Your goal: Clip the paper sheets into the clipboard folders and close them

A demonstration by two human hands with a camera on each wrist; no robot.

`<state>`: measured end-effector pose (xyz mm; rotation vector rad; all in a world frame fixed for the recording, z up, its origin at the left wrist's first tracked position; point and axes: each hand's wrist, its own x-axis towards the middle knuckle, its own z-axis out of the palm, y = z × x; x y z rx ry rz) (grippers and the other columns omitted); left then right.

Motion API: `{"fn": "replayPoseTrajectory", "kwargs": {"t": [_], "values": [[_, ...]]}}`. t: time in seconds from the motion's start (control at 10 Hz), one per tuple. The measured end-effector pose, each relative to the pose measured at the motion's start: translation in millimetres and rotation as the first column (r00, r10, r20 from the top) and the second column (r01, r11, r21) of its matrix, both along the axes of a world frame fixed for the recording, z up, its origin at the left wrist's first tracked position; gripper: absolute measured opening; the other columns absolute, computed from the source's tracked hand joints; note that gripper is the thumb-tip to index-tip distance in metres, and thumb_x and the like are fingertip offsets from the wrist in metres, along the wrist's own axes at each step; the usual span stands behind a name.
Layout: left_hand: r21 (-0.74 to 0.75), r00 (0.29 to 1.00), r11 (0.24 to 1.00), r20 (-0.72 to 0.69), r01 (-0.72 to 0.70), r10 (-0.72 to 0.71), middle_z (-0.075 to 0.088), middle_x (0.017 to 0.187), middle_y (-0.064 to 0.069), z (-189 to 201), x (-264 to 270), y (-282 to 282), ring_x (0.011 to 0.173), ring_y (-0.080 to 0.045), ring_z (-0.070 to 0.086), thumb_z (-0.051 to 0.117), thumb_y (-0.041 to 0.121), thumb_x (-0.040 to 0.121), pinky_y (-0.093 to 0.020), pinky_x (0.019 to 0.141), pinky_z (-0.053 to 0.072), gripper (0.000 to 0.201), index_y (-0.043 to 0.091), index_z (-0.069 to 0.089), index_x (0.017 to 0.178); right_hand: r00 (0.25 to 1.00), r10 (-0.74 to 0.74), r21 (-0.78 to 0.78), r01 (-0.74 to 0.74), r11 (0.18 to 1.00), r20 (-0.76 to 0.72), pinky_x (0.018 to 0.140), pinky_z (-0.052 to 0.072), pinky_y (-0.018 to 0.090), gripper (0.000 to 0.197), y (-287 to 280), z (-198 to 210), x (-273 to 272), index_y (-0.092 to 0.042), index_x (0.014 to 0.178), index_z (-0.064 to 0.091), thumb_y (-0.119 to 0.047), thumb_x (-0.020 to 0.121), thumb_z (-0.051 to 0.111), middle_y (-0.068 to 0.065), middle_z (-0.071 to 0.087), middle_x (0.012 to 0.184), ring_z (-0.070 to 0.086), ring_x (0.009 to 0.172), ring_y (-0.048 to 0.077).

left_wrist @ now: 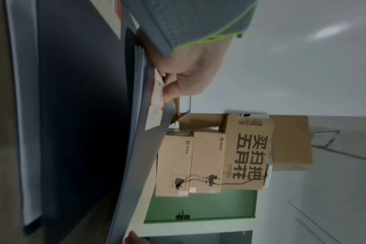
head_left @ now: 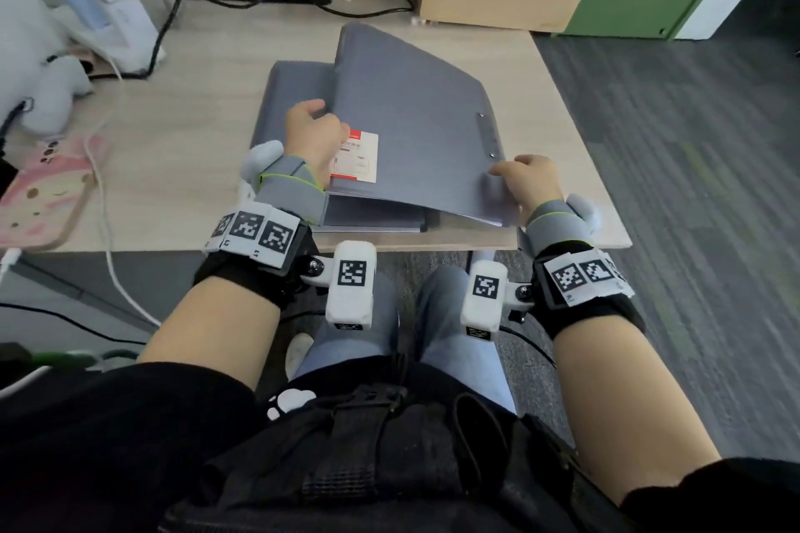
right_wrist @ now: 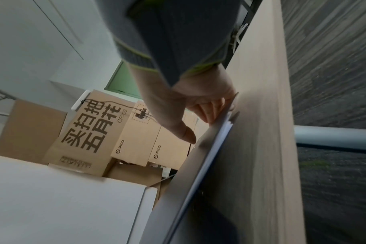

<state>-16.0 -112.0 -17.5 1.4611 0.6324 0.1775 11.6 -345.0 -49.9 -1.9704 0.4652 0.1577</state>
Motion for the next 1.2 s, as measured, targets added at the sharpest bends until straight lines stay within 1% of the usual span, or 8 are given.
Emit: {"fn": "replayPoseTrajectory", "kwargs": {"t": [0.2,0.3,0.4,0.5,0.7,0.8,1.0,1.2], "values": [[0.047,0.998,0.997,0.008,-0.059,0.059,0.059,0.12,-0.016,0.7,-17.9,58.8,0.086,-0.026,0.061,0.05,-0.01,0.084,-0.027,0.053,0.052,0.047,0.008,0.052,0.128,0.995,0.104,0.096,-0.103,0.99,-0.006,0.068,0.038,0.03,0.025,45.6,2.7,1.4,-0.013,0.092,0.061,-0.014,0.068,0.069,0.004,0.051,0.07,0.046,0.071,0.021],[0.107,1.0,0.994,-0.018,-0.002,0.004,0.061,0.078,-0.003,-1.5,-29.0,77.0,0.062,-0.017,0.06,0.044,-0.014,0.084,-0.017,0.041,0.05,0.036,0.019,0.059,0.078,0.987,0.158,0.103,-0.158,0.982,0.002,0.062,0.038,0.029,0.014,64.5,1.2,0.4,-0.013,0.085,0.061,-0.006,0.074,0.067,0.002,0.05,0.065,0.047,0.066,0.02],[0.146,0.994,0.988,-0.101,0.051,-0.036,0.06,0.076,-0.006,-12.9,-34.7,89.5,0.065,-0.021,0.059,0.047,-0.009,0.08,-0.022,0.051,0.054,0.029,0.017,0.059,0.081,0.979,0.203,0.049,-0.205,0.978,0.026,0.066,0.045,0.029,0.024,80.6,-3.9,0.5,-0.009,0.097,0.068,-0.004,0.074,0.066,0.006,0.058,0.07,0.054,0.074,0.021],[0.208,0.985,0.977,-0.174,0.053,-0.017,0.068,0.101,-0.022,-30.1,-30.0,103.8,0.091,-0.036,0.067,0.057,0.006,0.061,-0.051,0.081,0.057,0.014,0.017,0.059,0.069,0.979,0.204,0.01,-0.204,0.979,0.023,0.069,0.047,0.033,0.028,90.8,-3.7,0.2,0.002,0.099,0.069,-0.003,0.072,0.066,0.012,0.061,0.083,0.055,0.078,0.021],[0.241,0.966,0.953,-0.226,0.182,-0.127,0.065,0.095,-0.026,-35.4,-27.3,108.3,0.083,-0.037,0.067,0.047,0.008,0.071,-0.05,0.077,0.057,0.016,0.006,0.06,0.08,0.983,0.182,-0.058,-0.182,0.982,0.001,0.086,0.056,0.047,0.068,104.6,-11.9,7.6,0.002,0.108,0.064,-0.025,0.046,0.064,0.019,0.067,0.106,0.065,0.099,0.036],[0.267,0.959,0.941,-0.244,0.206,-0.141,0.066,0.102,-0.028,-46.8,-16.4,117.5,0.09,-0.04,0.067,0.045,0.012,0.069,-0.057,0.082,0.055,0.022,0.006,0.06,0.083,0.982,0.185,-0.102,-0.187,0.977,-0.033,0.094,0.051,0.046,0.062,111.5,0.9,0.7,0.002,0.12,0.055,-0.021,0.064,0.07,0.022,0.057,0.125,0.058,0.113,0.038],[0.29,0.949,0.923,-0.26,0.253,-0.179,0.065,0.091,-0.02,-26.5,-10.8,105.4,0.076,-0.03,0.065,0.037,-0.002,0.081,-0.036,0.067,0.057,0.025,-0.003,0.055,0.099,0.982,0.185,-0.117,-0.189,0.975,-0.047,0.1,0.047,0.049,0.055,111.5,9.1,11.8,0.0,0.125,0.048,-0.016,0.076,0.065,0.023,0.053,0.13,0.055,0.117,0.039],[0.436,0.939,0.862,-0.321,0.259,-0.12,0.055,0.127,-0.028,3.1,10.9,95.0,0.107,-0.037,0.056,0.04,0.0,0.089,-0.037,0.086,0.045,0.035,-0.011,0.051,0.12,0.97,0.234,-0.143,-0.24,0.96,-0.064,0.1,0.043,0.042,0.052,111.5,24.7,36.2,-0.003,0.127,0.047,-0.023,0.082,0.064,0.019,0.053,0.124,0.051,0.121,0.034]]}}
